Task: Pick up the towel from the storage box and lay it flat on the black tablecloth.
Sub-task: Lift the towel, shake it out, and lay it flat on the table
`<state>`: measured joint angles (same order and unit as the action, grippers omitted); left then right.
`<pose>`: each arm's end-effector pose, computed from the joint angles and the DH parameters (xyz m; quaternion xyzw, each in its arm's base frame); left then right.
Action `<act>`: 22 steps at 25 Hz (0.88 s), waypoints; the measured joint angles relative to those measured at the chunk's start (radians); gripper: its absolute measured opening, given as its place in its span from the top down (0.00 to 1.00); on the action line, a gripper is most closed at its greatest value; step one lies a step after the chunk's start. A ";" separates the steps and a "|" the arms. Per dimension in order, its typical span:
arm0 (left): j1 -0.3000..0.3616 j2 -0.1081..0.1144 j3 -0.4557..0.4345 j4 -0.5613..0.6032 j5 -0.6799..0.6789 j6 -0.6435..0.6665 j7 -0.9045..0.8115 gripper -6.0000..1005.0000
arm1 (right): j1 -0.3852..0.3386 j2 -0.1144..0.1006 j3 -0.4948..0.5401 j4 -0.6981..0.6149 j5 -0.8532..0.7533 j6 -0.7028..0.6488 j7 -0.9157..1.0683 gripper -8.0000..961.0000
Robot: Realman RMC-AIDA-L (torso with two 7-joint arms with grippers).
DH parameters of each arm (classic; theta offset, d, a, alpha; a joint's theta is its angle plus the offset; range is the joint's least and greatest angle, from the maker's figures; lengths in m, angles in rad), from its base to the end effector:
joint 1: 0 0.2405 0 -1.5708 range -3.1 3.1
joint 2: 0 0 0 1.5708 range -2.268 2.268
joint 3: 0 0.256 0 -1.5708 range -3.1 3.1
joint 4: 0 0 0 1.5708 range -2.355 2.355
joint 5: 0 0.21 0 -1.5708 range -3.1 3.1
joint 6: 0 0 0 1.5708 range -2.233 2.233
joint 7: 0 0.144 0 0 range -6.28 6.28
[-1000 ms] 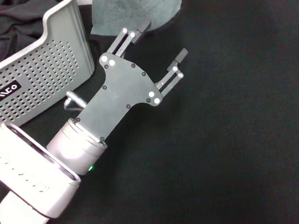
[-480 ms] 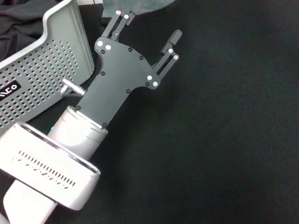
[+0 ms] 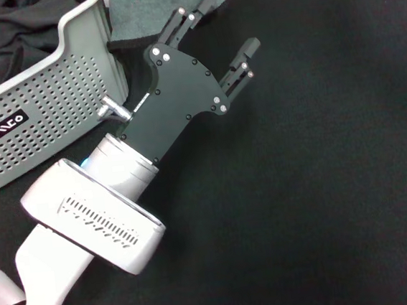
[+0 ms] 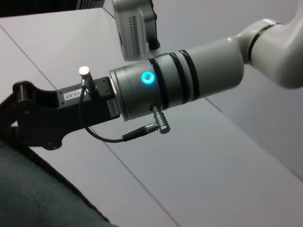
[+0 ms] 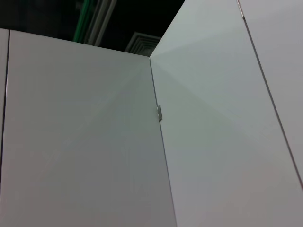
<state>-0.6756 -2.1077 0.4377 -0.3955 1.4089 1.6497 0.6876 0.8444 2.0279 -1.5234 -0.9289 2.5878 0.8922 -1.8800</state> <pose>-0.1910 0.2876 -0.0833 -0.7484 0.2164 -0.3212 0.5385 -0.0233 0.4257 0.0417 -0.7903 0.0752 0.5781 0.1885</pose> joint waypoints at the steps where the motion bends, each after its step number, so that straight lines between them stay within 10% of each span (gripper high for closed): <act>1: 0.000 0.000 -0.008 -0.001 0.000 0.000 0.011 0.30 | -0.001 0.000 -0.005 0.000 0.006 0.000 0.006 0.98; 22: 0.013 0.000 -0.062 -0.009 0.000 0.051 0.053 0.31 | -0.023 -0.004 0.018 0.042 0.032 0.010 0.064 0.98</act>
<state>-0.6623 -2.1081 0.3757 -0.4047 1.4089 1.7010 0.7406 0.8215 2.0238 -1.5058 -0.8867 2.6195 0.9025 -1.8162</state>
